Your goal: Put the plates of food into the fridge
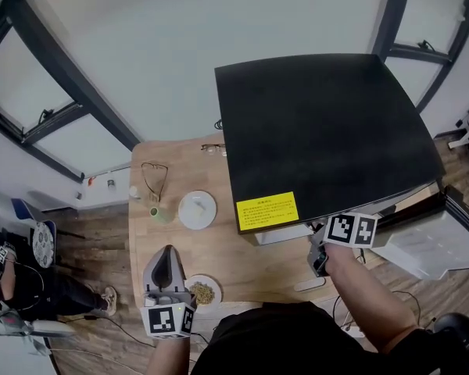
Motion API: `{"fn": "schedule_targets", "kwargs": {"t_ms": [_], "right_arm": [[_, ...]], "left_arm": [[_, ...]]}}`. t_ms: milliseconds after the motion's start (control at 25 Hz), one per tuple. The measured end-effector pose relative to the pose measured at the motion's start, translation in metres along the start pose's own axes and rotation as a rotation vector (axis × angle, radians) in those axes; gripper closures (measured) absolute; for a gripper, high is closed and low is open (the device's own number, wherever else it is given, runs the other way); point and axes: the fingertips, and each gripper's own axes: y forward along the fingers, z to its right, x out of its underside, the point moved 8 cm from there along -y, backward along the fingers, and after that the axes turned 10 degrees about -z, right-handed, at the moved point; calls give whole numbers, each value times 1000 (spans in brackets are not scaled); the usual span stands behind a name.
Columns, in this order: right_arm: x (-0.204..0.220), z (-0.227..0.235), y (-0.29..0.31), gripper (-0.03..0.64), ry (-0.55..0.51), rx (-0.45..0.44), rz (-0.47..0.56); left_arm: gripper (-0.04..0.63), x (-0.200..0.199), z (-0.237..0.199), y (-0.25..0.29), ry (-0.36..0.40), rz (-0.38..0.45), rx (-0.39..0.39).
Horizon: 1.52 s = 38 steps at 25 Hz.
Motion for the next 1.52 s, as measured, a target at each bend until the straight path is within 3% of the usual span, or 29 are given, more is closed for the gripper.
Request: {"fn": "schedule_targets", "kwargs": {"t_ms": [120, 320, 520, 760, 960, 1080, 1200, 1360, 1400, 1440, 1520], "right_arm": [[-1, -4, -1, 371, -59, 44, 0], [-9, -12, -5, 339, -292, 168, 39], [-13, -13, 3, 337, -540, 225, -36], [-13, -1, -2, 333, -549, 219, -50], [-22, 7, -9, 313, -622, 294, -30], [-31, 11, -18, 313, -628, 301, 56], [-37, 8, -28, 314, -579, 195, 217], [-36, -7, -40, 318, -650, 140, 371], [-34, -12, -43, 365, -673, 132, 403], [-32, -17, -45, 532, -695, 118, 435], [-28, -30, -47, 580, -736, 81, 477]], "left_arm": [[592, 1, 3, 3, -8, -9, 0], [592, -4, 9, 9, -3, 6, 18], [592, -7, 15, 16, 21, -3, 24], [592, -7, 22, 21, 30, -21, 22], [592, -1, 26, 23, 26, -44, 10], [592, 1, 29, 24, 21, -52, 6], [592, 1, 30, 25, 14, -58, 9], [592, -1, 26, 20, 14, -51, 9], [592, -1, 24, 18, 16, -46, 4], [592, 0, 21, 16, 18, -42, 4], [592, 1, 16, 11, 22, -40, 16]]}}
